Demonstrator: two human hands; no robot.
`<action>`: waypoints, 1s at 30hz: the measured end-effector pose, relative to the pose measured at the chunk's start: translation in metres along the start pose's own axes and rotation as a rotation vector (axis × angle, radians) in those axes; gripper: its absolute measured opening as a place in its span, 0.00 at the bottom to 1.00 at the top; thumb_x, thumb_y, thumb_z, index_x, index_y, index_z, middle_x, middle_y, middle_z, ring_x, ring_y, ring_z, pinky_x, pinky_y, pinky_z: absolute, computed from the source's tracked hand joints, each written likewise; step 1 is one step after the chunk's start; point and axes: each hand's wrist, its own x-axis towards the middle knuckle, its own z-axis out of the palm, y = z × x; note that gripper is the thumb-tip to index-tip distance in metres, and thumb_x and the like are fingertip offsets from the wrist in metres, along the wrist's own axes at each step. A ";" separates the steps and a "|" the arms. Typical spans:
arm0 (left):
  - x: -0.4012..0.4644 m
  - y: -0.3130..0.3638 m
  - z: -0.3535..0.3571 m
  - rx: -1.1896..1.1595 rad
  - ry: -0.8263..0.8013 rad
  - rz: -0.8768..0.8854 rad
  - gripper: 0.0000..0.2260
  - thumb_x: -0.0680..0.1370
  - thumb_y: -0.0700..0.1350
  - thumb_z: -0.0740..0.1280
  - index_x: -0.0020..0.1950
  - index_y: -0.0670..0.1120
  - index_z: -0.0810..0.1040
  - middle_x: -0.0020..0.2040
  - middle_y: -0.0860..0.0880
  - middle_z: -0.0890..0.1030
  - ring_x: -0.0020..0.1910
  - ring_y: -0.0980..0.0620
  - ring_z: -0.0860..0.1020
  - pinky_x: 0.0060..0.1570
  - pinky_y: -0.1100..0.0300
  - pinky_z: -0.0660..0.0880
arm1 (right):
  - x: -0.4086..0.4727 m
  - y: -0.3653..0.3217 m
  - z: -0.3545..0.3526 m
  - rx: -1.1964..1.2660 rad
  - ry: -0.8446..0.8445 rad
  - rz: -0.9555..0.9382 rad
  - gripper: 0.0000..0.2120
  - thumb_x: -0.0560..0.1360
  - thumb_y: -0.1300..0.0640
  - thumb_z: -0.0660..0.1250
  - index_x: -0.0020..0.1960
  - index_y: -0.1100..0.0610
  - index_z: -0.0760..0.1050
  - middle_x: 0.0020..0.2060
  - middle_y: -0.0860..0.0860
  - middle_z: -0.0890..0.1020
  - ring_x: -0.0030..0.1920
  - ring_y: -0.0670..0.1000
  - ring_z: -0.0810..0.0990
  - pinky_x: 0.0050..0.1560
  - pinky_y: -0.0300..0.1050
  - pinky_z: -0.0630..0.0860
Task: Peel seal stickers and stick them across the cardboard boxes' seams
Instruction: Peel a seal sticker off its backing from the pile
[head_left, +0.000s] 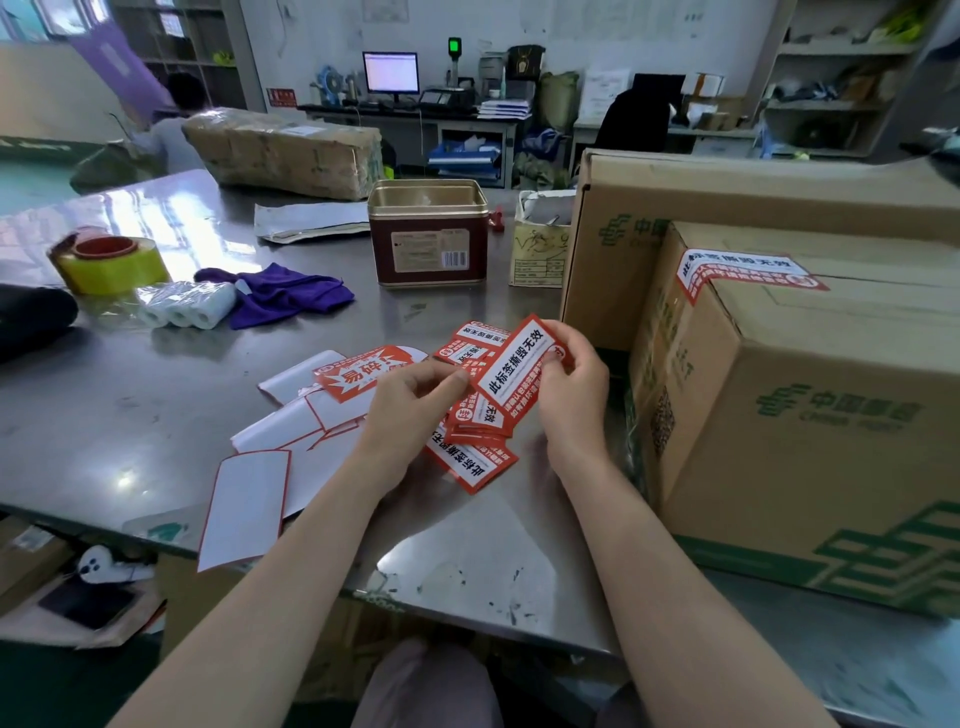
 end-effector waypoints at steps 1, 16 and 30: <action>-0.001 0.000 0.000 0.002 -0.016 -0.005 0.05 0.77 0.47 0.66 0.48 0.50 0.81 0.45 0.52 0.84 0.39 0.55 0.84 0.38 0.63 0.80 | 0.000 0.000 0.000 -0.005 0.003 -0.002 0.09 0.81 0.55 0.58 0.58 0.44 0.71 0.49 0.44 0.80 0.43 0.45 0.83 0.36 0.34 0.80; -0.003 0.004 0.001 0.056 -0.150 -0.023 0.04 0.77 0.44 0.66 0.46 0.50 0.81 0.45 0.53 0.83 0.40 0.61 0.83 0.36 0.71 0.77 | 0.004 0.002 -0.001 -0.005 0.036 0.011 0.09 0.81 0.55 0.58 0.58 0.45 0.72 0.50 0.46 0.80 0.44 0.46 0.83 0.39 0.38 0.81; -0.002 0.002 0.001 0.048 -0.077 -0.022 0.04 0.77 0.45 0.67 0.48 0.49 0.81 0.47 0.52 0.84 0.42 0.55 0.84 0.41 0.64 0.80 | 0.005 0.008 0.000 -0.147 0.049 -0.062 0.15 0.80 0.57 0.60 0.66 0.48 0.70 0.60 0.49 0.75 0.49 0.46 0.81 0.42 0.35 0.80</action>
